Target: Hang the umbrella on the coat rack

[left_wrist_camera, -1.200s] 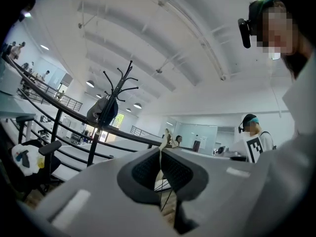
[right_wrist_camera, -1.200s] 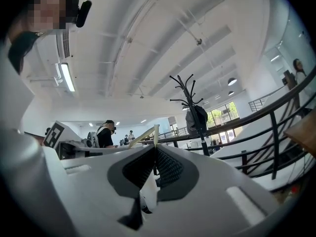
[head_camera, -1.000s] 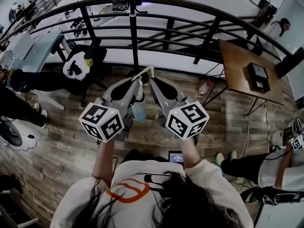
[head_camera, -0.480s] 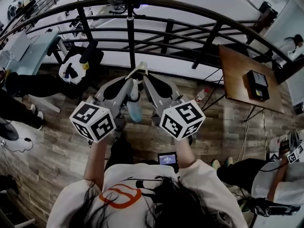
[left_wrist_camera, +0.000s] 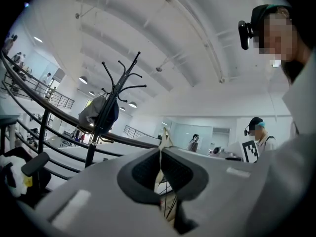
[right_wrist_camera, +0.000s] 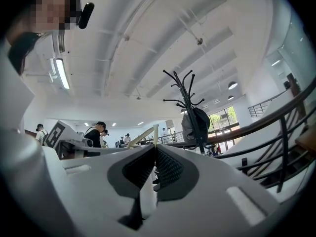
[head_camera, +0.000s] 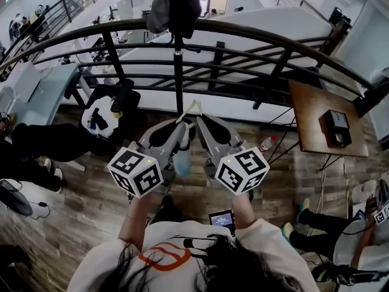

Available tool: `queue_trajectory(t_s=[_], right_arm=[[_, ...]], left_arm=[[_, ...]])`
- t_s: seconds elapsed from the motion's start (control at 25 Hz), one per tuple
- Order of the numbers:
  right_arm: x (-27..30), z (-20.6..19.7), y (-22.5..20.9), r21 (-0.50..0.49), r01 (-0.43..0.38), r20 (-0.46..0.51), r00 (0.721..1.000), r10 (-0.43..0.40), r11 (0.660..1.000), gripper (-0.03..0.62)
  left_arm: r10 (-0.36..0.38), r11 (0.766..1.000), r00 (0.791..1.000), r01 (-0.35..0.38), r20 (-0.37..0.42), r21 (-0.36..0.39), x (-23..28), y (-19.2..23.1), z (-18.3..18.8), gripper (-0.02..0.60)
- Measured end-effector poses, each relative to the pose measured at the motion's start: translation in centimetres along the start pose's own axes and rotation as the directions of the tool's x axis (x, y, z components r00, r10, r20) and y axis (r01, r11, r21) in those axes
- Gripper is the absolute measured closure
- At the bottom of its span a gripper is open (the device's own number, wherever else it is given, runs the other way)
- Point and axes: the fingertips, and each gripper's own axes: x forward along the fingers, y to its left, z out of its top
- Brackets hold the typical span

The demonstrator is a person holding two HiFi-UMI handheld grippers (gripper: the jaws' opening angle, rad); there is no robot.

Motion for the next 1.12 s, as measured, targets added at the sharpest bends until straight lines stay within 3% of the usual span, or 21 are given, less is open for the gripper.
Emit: queue_trajectory(t_s=[0.56,1.12], right_arm=[[15.7,2.4,-0.7,-0.043,0.070,0.049,0.997,-0.068,0.997,0.565],[22.0,5.3,-0.7,-0.113,0.093,0.093,0.992,-0.083,0.989,0.565]], left_arm=[[-0.102,0.994,0.995,0.102,-0.002,0.038,1.4,13.2,8.0,0.581],[-0.185,0.981,0.982,0.183,0.031,0.064,2.5,18.0,12.5,0.581]])
